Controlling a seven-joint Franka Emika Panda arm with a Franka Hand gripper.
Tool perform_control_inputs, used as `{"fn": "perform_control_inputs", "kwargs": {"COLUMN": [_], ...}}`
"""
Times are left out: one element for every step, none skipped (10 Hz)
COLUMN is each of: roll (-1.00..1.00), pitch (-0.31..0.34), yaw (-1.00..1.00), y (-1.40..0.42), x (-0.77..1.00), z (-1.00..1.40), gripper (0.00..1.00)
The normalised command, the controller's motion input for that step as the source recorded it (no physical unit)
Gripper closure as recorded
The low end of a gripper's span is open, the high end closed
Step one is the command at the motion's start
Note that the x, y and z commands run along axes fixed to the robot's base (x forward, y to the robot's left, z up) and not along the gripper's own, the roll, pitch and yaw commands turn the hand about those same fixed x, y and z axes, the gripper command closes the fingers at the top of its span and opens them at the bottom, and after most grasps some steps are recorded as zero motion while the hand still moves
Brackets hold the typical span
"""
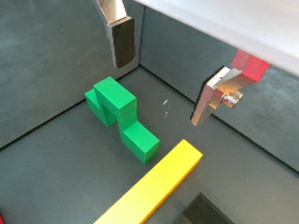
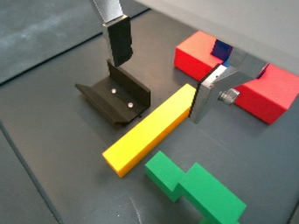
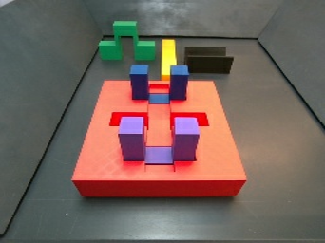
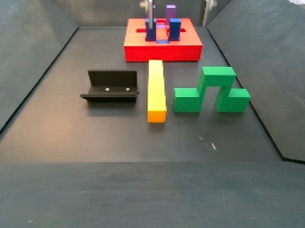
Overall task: Pick up the yellow object. Move up. Move to above the board. Insert the yellow object.
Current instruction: Pick up the yellow object.
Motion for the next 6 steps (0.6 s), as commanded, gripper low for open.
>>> {"fn": "perform_control_inputs", "kwargs": {"roll": [0.0, 0.0, 0.0, 0.0, 0.0, 0.0], "pitch": [0.0, 0.01, -0.004, 0.0, -0.01, -0.01], "yaw": [0.0, 0.0, 0.0, 0.0, 0.0, 0.0], "y": [0.0, 0.0, 0.0, 0.0, 0.0, 0.0], "x": [0.0, 0.0, 0.0, 0.0, 0.0, 0.0], "z": [-0.03, 0.0, 0.0, -0.02, -0.01, -0.02], "gripper": [0.0, 0.0, 0.0, 0.0, 0.0, 0.0]}}
